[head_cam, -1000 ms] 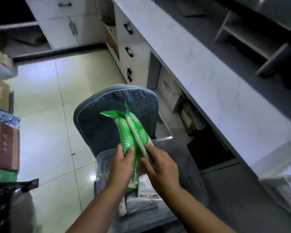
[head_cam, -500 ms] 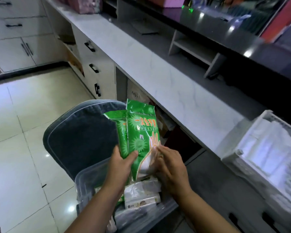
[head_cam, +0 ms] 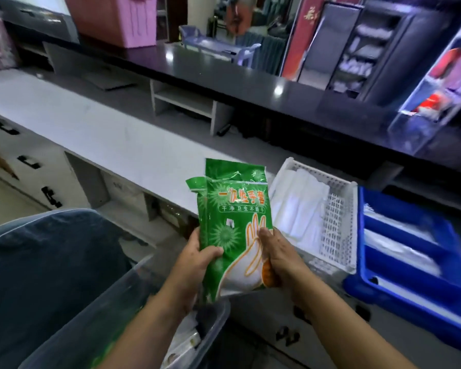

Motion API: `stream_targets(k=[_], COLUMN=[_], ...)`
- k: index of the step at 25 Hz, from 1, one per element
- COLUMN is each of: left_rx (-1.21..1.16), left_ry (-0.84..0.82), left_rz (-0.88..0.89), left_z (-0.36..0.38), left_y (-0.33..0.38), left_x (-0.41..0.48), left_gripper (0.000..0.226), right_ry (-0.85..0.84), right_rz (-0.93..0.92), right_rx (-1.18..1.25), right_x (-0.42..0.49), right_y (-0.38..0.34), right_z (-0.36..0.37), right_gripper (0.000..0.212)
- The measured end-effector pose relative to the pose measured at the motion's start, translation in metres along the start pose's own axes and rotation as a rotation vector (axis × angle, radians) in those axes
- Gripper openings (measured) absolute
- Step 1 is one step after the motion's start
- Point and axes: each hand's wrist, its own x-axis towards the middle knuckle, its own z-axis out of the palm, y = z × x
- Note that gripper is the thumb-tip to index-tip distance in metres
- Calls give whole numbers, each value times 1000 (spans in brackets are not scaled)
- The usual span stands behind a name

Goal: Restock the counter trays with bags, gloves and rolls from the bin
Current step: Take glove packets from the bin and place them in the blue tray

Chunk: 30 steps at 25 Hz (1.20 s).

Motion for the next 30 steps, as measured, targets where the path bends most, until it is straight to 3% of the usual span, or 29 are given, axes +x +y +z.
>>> stream_targets(k=[3, 7, 12, 18, 21, 24, 26, 30], left_rx=[51, 116, 183, 63, -51, -31, -4, 29], left_ry=[-120, -144, -190, -64, -70, -263, -368, -368], left_rz=[-8, -7, 33, 93, 45, -23, -61, -70], left_z=[73, 171, 283, 322, 329, 356, 379, 408], left_y=[-7, -29, -67, -63, -48, -53, -63, -82], left_x=[4, -1, -4, 16, 31, 37, 39, 58], left_gripper=[41, 20, 25, 20, 22, 16, 26, 26], right_ry=[44, 171, 296, 487, 516, 486, 439, 370], right_rz=[-48, -92, -145, -154, -132, -105, -89, -74], right_rx=[74, 244, 257, 309, 333, 384, 448, 593], right_x=[-10, -28, -44, -53, -55, -50, -43, -24], right_y=[8, 15, 27, 35, 35, 35, 31, 19], right_z=[-67, -160, -289, -396, -424, -427, -426, -423], right_gripper=[17, 15, 8, 7, 7, 7, 9, 12])
